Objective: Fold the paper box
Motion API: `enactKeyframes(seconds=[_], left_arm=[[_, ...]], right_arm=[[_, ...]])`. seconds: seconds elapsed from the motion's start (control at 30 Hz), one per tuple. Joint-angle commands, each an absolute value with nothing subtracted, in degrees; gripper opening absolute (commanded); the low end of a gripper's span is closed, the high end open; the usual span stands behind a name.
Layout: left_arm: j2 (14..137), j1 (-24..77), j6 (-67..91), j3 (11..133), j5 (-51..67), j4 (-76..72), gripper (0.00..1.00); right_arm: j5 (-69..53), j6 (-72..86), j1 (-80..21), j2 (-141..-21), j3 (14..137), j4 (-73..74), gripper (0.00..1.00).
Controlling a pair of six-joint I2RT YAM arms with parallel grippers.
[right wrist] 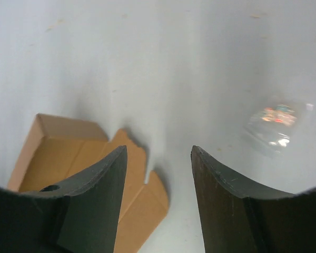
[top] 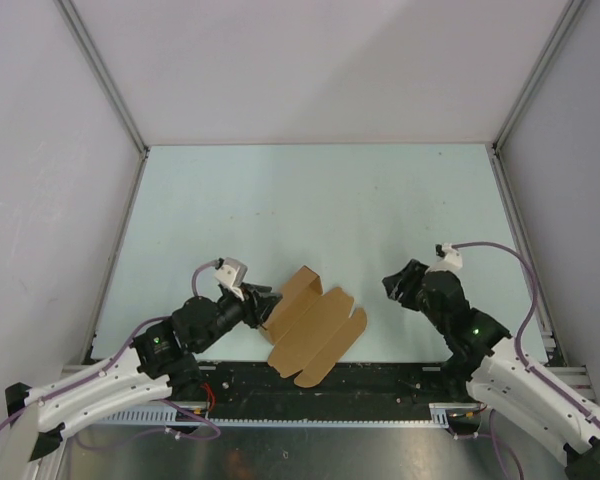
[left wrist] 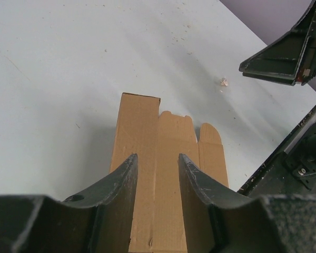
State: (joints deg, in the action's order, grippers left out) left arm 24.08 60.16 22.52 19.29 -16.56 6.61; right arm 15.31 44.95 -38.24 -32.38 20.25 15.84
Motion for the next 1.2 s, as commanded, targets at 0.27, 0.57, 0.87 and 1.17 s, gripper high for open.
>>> enactKeyframes(seconds=[0.27, 0.57, 0.87, 1.17], left_arm=[[22.3, 60.3, 23.6, 18.6, -17.6, 5.5, 0.42], [22.3, 60.4, 23.6, 18.5, -17.8, 5.5, 0.43], [22.1, 60.4, 23.6, 18.0, -18.0, 5.5, 0.43], [22.2, 60.4, 24.1, 17.8, -18.3, 5.6, 0.43]], right_arm=[[24.0, 46.9, -25.9, -41.1, 23.4, 28.8, 0.65], [16.7, 41.8, -18.5, -47.5, 23.1, 20.7, 0.62], [6.4, 39.9, -18.4, -42.5, 20.6, 17.2, 0.63], [-13.7, 38.8, -23.4, -39.1, 11.8, 0.7, 0.63]])
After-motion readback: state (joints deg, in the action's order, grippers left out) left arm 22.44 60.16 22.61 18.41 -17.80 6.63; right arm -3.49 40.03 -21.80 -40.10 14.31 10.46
